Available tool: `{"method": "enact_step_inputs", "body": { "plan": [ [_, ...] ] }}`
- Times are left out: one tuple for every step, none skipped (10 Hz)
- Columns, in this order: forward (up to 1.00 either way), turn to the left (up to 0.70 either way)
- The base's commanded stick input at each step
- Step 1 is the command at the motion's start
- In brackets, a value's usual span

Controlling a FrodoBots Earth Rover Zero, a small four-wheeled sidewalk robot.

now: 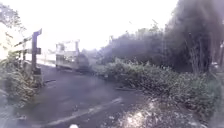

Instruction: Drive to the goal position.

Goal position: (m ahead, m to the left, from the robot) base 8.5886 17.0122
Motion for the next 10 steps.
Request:
{"method": "enact_step_inputs", "body": {
  "plan": [
    [0.5, 0.0],
    [0.5, 0.0],
    [0.5, 0.0],
    [0.5, 0.0],
    [0.5, 0.0],
    [0.5, 0.0],
    [0.5, 0.0],
    [0.5, 0.0],
    [0.5, 0.0],
    [0.5, 0.02]
  ]
}}
